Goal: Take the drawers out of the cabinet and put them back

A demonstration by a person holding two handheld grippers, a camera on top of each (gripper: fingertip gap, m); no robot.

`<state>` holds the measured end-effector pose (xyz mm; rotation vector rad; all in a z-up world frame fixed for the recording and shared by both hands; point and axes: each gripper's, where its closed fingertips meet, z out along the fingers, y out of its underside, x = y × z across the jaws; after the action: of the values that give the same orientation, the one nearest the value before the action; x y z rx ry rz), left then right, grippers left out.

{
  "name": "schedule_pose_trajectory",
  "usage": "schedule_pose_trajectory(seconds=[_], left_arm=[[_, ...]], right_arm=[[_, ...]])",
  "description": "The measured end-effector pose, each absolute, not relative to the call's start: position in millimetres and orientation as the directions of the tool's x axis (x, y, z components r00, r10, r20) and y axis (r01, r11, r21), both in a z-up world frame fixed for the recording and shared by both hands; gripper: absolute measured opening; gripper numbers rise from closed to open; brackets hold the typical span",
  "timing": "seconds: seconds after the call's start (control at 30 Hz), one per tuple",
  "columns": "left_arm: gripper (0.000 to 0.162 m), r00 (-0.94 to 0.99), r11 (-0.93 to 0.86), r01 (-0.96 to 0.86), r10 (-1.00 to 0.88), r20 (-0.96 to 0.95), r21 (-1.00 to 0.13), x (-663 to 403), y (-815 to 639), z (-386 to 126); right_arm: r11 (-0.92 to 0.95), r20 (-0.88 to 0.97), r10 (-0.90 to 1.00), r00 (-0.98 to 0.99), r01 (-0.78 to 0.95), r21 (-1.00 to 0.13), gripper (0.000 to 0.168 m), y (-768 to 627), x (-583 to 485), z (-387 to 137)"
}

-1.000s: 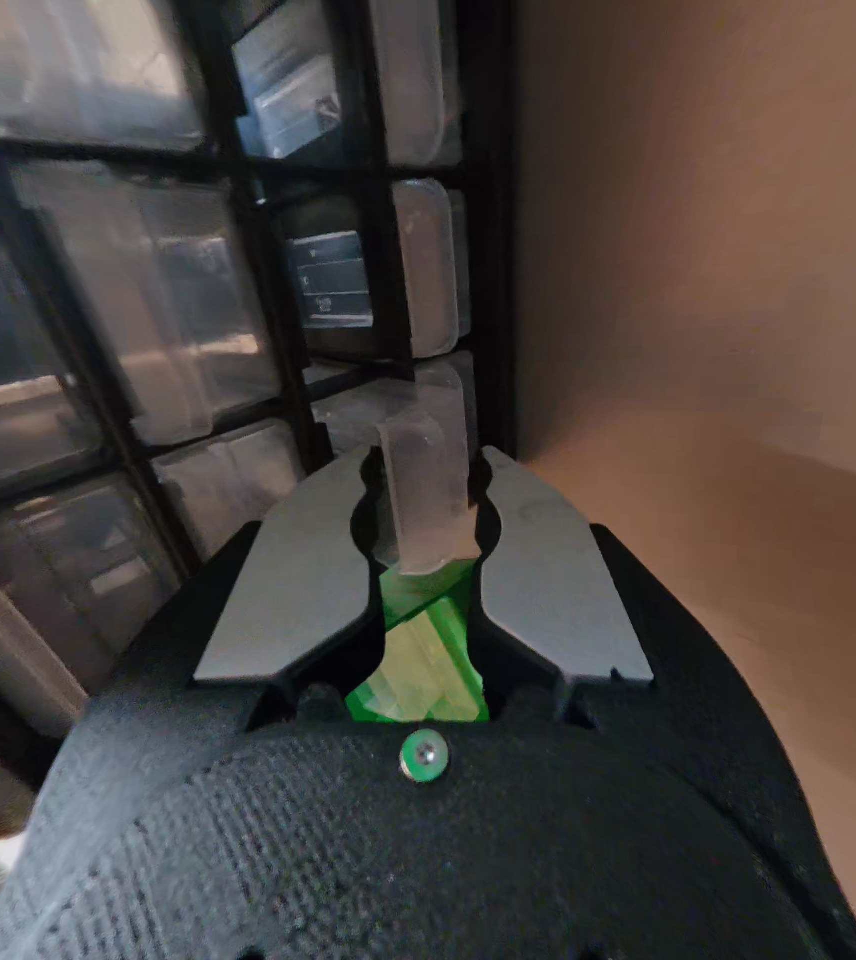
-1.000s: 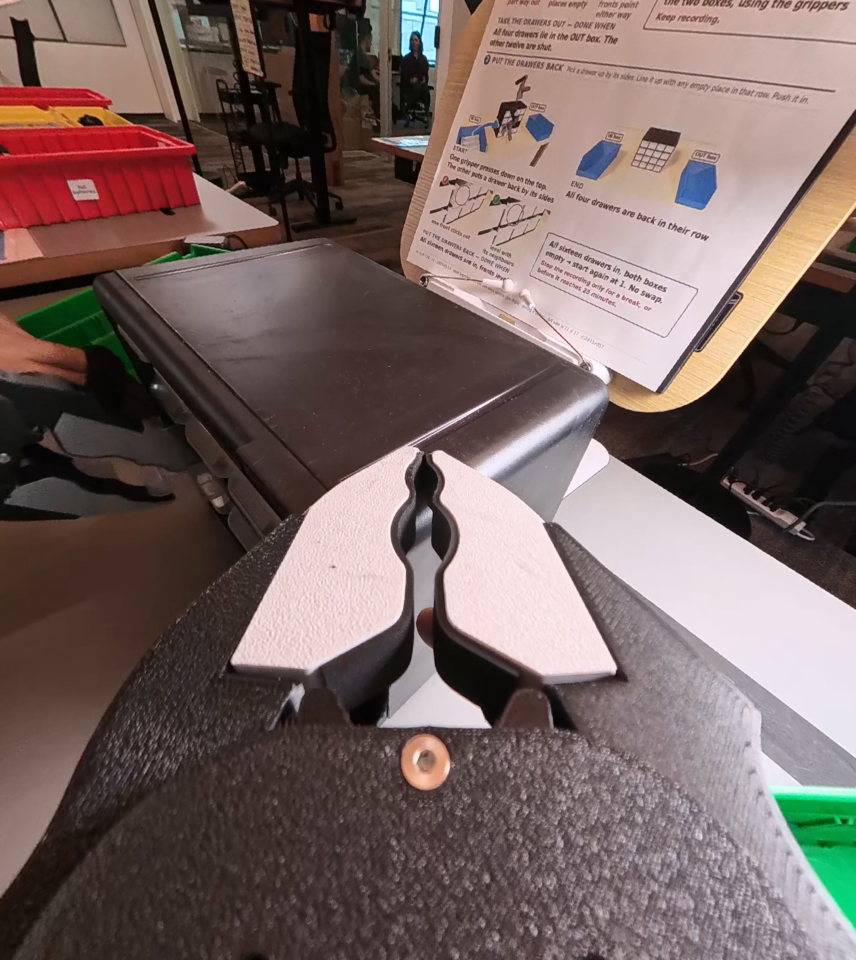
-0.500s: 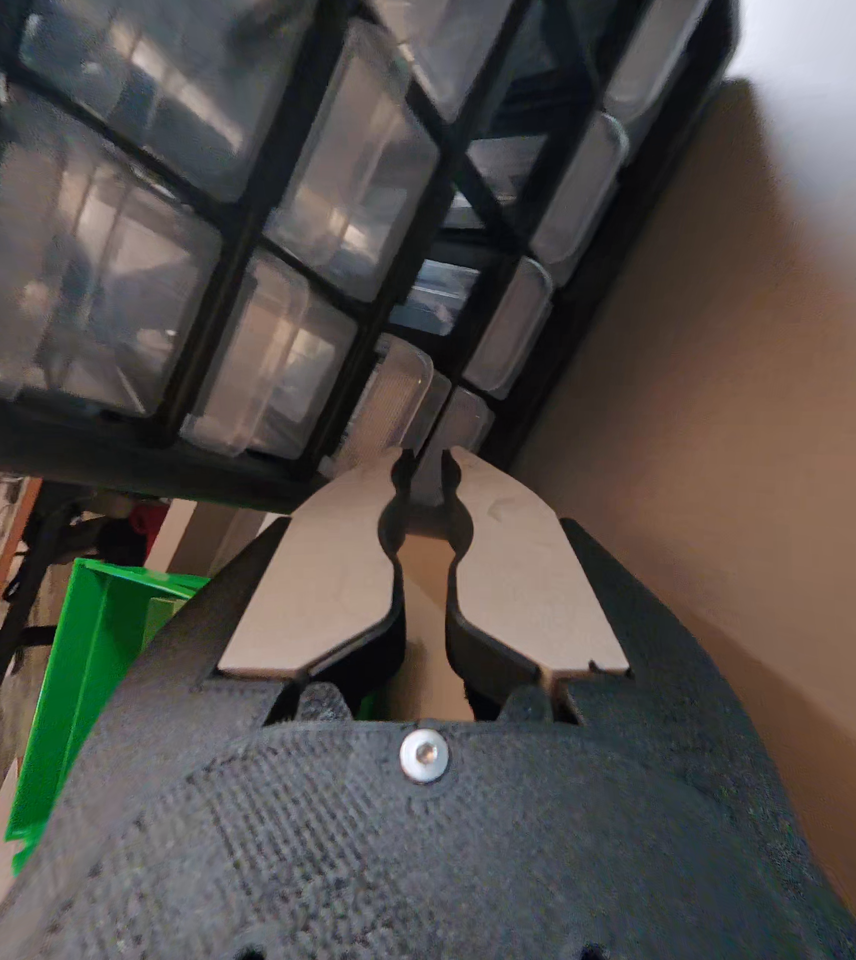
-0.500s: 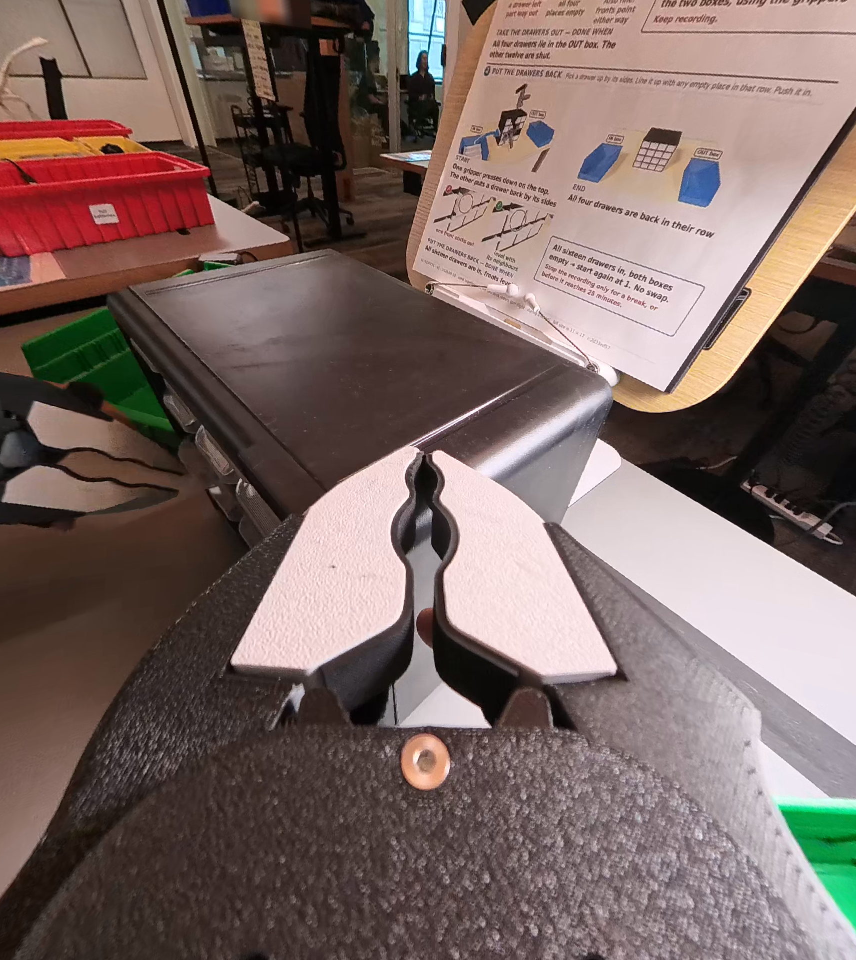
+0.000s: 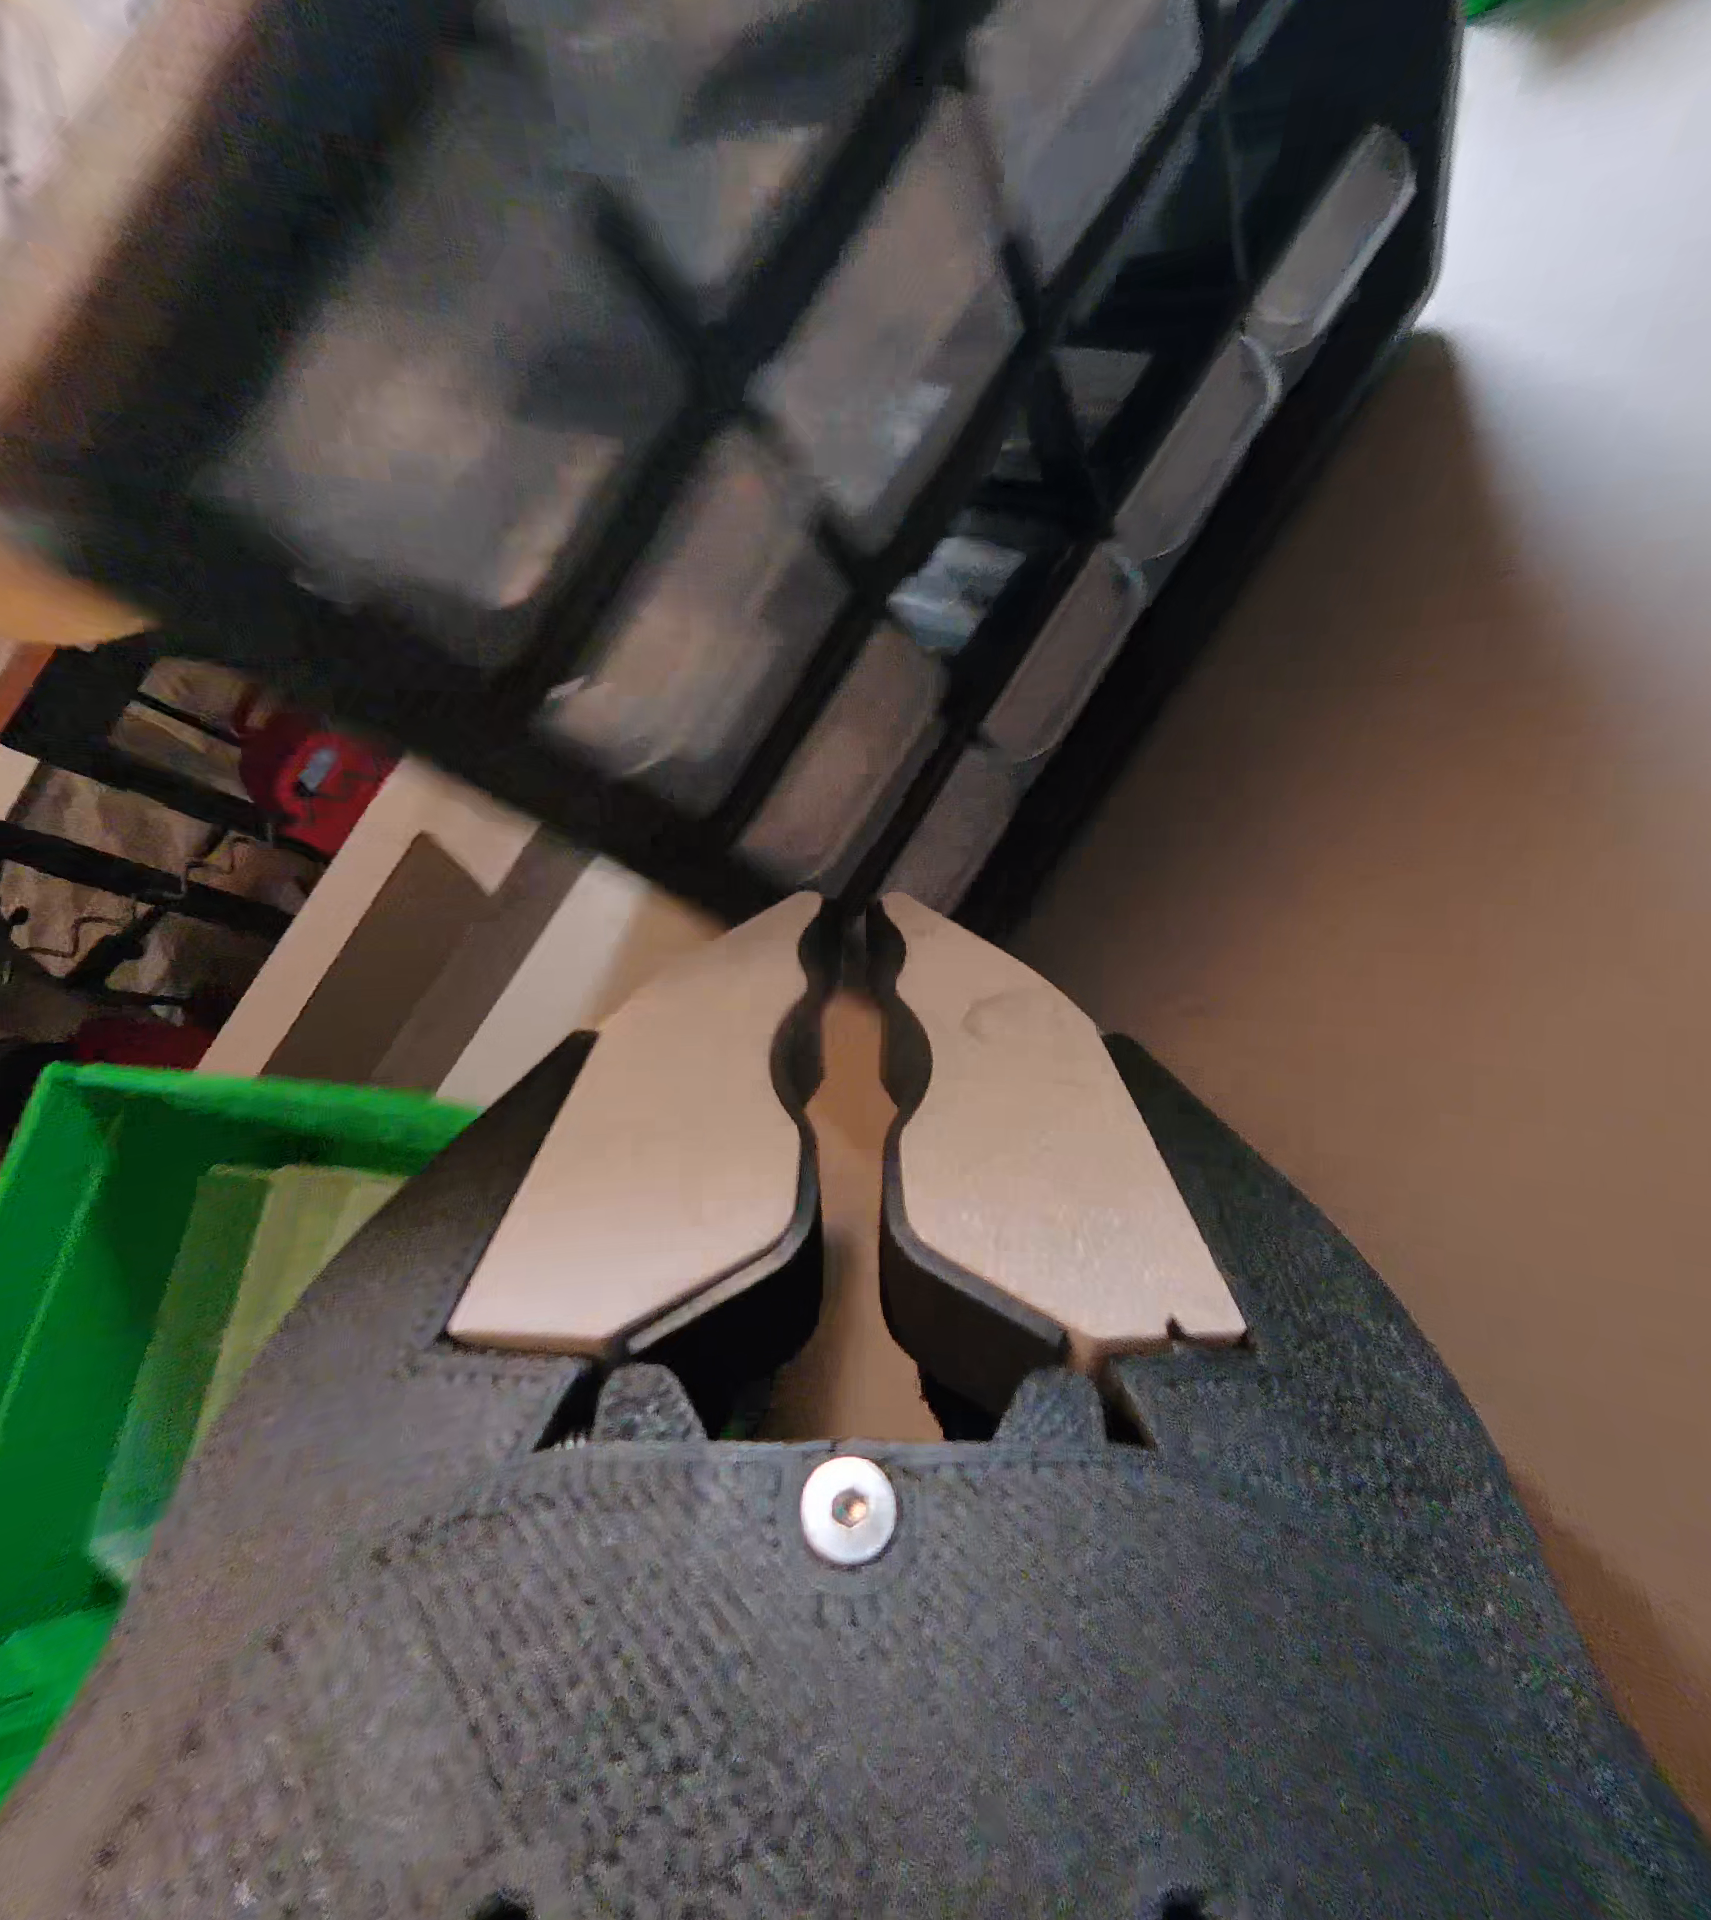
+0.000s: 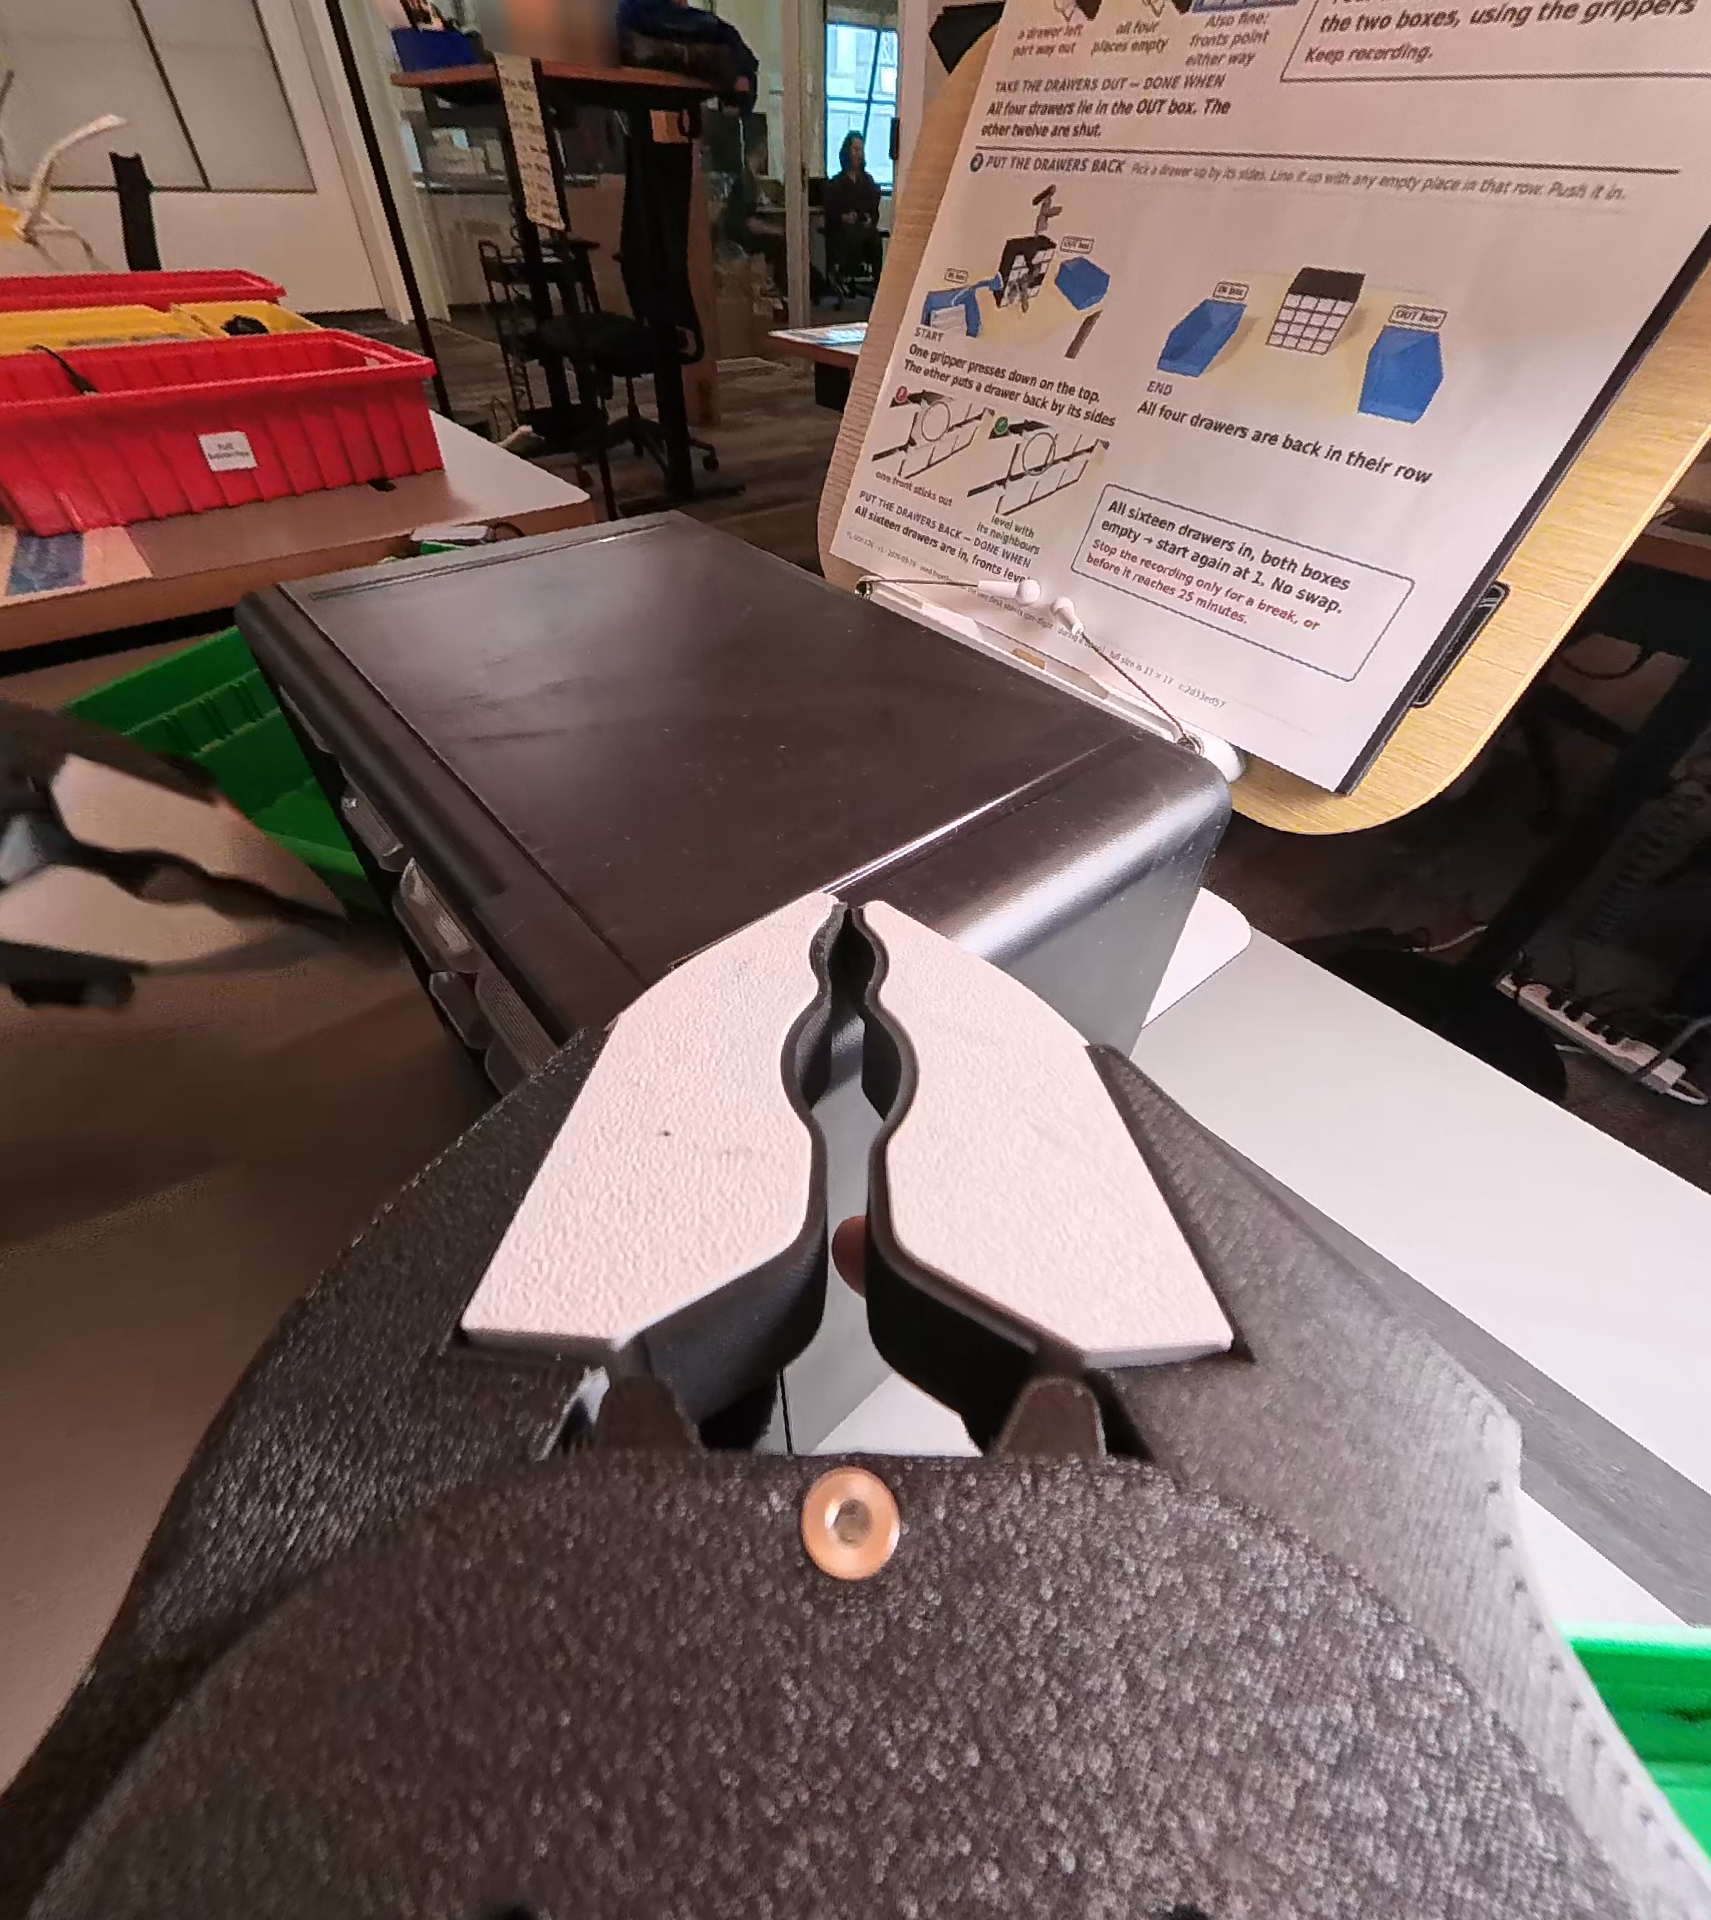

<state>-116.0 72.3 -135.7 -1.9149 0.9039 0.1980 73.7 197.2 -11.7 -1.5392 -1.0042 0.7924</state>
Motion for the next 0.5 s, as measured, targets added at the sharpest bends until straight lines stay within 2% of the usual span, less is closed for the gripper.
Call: schedule_pose_trajectory(seconds=[0.07, 0.13, 0.23, 0.33, 0.4, 0.5], left_arm=[[0.008, 0.72, -0.295, -0.666, -0.493, -0.488, -0.685, -159, 70, -117], [0.023, 0.72, -0.437, -0.687, -0.517, -0.462, -0.581, -214, 67, -117], [0.031, 0.65, -0.59, -0.751, -0.58, -0.492, -0.297, -300, 61, -131], [0.037, 0.567, -0.638, -0.77, -0.673, -0.475, -0.014, -351, 51, -152], [0.042, 0.565, -0.658, -0.742, -0.719, -0.405, 0.133, -365, 42, -168], [0.039, 0.508, -0.628, -0.713, -0.77, -0.387, 0.312, -381, 41, -187]], right_arm=[[-0.061, 0.024, 0.907, 0.421, 0.187, -0.98, 0.0, 197, 74, -12], [-0.061, 0.025, 0.907, 0.42, 0.189, -0.98, 0.0, 197, 74, -12], [-0.062, 0.023, 0.907, 0.421, 0.188, -0.98, 0.0, 198, 74, -12], [-0.058, 0.031, 0.905, 0.425, 0.194, -0.979, 0.0, 198, 74, -12], [-0.055, 0.035, 0.903, 0.427, 0.197, -0.979, 0.0, 198, 74, -12], [-0.061, 0.025, 0.906, 0.423, 0.189, -0.98, 0.0, 198, 74, -12]])
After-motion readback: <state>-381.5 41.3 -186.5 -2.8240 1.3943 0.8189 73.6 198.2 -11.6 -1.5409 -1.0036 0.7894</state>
